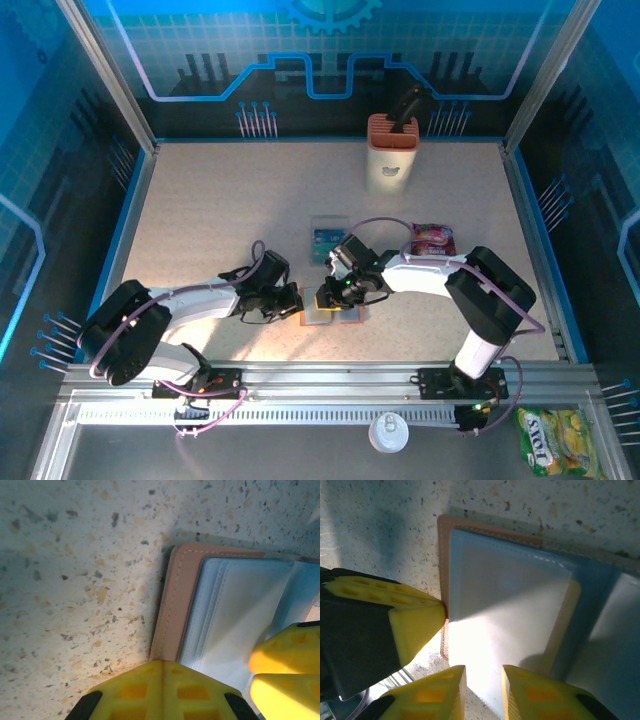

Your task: Take the credit cards out of the card holder

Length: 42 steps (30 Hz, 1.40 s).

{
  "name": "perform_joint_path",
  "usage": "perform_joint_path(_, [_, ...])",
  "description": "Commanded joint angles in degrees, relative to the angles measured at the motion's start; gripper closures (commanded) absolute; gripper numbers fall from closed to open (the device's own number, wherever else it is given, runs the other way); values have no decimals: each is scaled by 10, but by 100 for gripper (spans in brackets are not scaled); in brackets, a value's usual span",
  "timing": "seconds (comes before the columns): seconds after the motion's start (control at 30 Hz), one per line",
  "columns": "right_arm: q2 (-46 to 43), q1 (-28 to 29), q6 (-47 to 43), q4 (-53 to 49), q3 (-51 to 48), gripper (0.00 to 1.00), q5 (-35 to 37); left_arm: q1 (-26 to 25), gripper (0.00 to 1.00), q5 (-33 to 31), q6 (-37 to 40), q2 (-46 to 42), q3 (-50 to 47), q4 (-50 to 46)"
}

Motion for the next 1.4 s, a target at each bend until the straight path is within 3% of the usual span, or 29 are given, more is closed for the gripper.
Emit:
perform_joint_path(0.0, [7,-6,2,0,3,74,-1,0,97,-1,-7,5,-8,-16])
perform_joint_path(0.3, [-12,-15,-8,-29,-16,74,32,0,97,-14,-1,5,-1,-41])
perform_joint_path(0.77, [-16,-41,-15,4,-44,74,1,1,97,-14,-12,-15,32,-53])
perform_joint_path(1.13, [-12,-50,-17,42,-66,74,-34,0,86,12,-54,-34,57,-2])
perform_joint_path(1.37, [-10,-56,-19,44,-69,75,-38,-5,79,37,-69,4,63,37])
